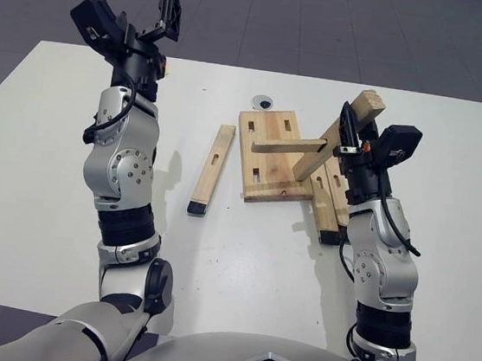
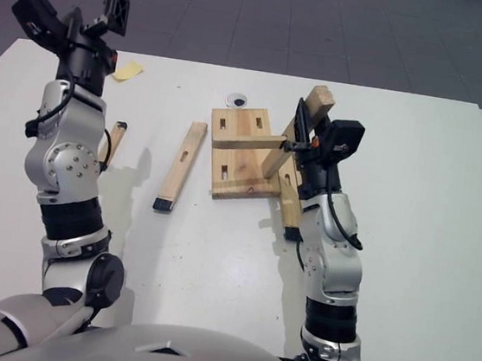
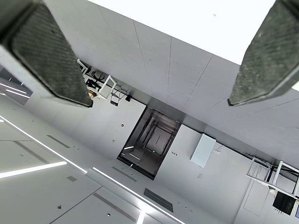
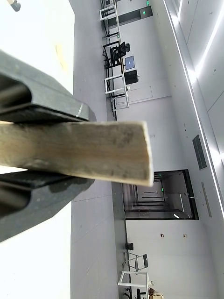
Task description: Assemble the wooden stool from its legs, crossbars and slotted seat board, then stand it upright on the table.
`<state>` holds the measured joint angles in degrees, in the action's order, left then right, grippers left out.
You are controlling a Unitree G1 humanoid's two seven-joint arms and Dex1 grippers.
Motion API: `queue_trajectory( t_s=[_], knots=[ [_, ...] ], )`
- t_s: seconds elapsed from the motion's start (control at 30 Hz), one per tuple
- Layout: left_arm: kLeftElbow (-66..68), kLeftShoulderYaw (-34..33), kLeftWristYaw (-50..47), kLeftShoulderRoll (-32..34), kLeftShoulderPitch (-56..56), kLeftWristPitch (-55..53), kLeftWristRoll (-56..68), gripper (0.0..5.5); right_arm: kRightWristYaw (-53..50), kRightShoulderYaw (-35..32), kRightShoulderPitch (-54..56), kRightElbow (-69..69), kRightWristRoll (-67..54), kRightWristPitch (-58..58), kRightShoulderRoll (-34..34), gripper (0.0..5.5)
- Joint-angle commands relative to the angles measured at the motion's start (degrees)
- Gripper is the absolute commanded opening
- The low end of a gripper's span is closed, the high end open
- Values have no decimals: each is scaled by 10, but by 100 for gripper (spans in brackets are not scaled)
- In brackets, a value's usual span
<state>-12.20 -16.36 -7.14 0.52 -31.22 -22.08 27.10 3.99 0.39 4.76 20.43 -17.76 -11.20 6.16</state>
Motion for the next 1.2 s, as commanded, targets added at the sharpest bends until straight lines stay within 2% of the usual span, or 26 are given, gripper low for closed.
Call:
queue_trajectory(
  t_s=[0.03, 0.27, 0.53, 0.57, 0.63, 1.0, 1.2],
  knots=[
    [2, 17, -13, -14, -4, -9, -5, 540, -18, -11, -33, -90, 11, -111, 11, 102],
    [30, 45, -5, -35, -33, 13, -16, 540, -12, -38, 26, -96, -19, -87, 2, 102],
    [36, 62, 0, -46, -31, 24, -23, 540, -2, -48, 38, -94, -38, -73, -12, 107],
    [37, 63, 0, -46, -31, 25, -24, 540, 0, -49, 39, -92, -40, -70, -14, 139],
    [38, 63, 1, -47, -31, 26, -26, 540, 1, -50, 41, -90, -41, -69, -17, 153],
    [50, 65, 6, -49, -34, 40, -32, 540, 11, -50, 60, -72, -38, -56, -25, 322],
    [54, 58, 3, -47, -33, 52, -34, 540, 48, -70, 119, 46, -98, -94, 19, 414]
  ],
)
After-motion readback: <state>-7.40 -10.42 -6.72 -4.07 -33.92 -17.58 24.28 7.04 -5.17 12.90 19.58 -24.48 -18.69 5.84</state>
